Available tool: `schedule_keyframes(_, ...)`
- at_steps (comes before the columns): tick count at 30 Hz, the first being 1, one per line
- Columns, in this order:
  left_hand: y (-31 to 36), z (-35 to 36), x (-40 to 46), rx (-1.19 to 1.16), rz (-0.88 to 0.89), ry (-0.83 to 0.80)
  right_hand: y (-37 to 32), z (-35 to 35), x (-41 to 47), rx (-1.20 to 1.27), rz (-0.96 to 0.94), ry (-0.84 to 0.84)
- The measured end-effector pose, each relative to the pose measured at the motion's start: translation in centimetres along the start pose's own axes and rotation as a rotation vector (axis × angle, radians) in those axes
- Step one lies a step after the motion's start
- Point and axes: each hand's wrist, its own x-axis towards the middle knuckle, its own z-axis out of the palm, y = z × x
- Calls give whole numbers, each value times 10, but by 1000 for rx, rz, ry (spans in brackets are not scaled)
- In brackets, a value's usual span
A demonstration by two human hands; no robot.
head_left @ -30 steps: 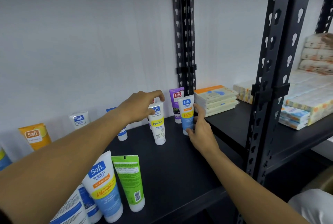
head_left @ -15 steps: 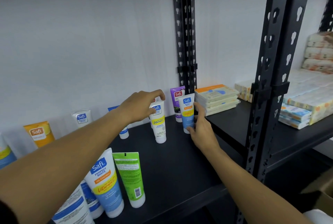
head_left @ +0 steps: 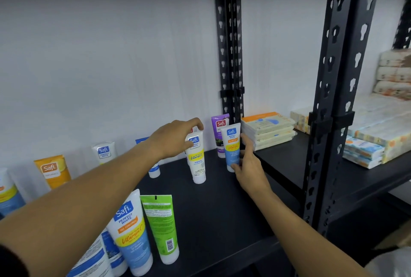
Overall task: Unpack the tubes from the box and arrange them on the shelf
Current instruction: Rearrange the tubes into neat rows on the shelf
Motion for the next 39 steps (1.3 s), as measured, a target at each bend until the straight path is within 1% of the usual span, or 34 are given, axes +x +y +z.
schedule_keyframes(3,1,-4,-3,9,-6,-7,0,-1,-2,3,38,13)
schedule_keyframes(7,0,-22,-18,32,-9,55,-5,-4,-16,15,24,47)
schedule_keyframes(11,-9,-47,-55,24,-58,108,-15,-12,-40,-90,62,36)
schedule_keyframes(14,-21,-67,-89,-27,-124,133,-44,-20,-55,-157,52,23)
schedule_keyframes(16,-26,-80,-111,-93,-157,159,-74,-24,-62,-164,2,18)
schedule_keyframes(20,-25,-99,-156,-223,-202,186,-140,-25,-74,-130,-202,-85)
schedule_keyframes(24,-20,-103,-199,-301,-233,215,-198,-18,-92,-88,-330,-219)
schedule_keyframes(26,-17,-101,-218,-319,-234,231,-216,-12,-101,-115,-394,-291)
schedule_keyframes(30,-12,-94,-251,-293,-204,221,-236,0,-115,-257,-470,-402)
schedule_keyframes(34,-8,-87,-272,-242,-208,143,-241,6,-121,-443,-497,-460)
schedule_keyframes(37,-7,-87,-283,-245,-136,88,-243,7,-123,-515,-520,-491)
schedule_keyframes(39,-9,-89,-285,-208,-76,55,-245,8,-124,-531,-526,-499)
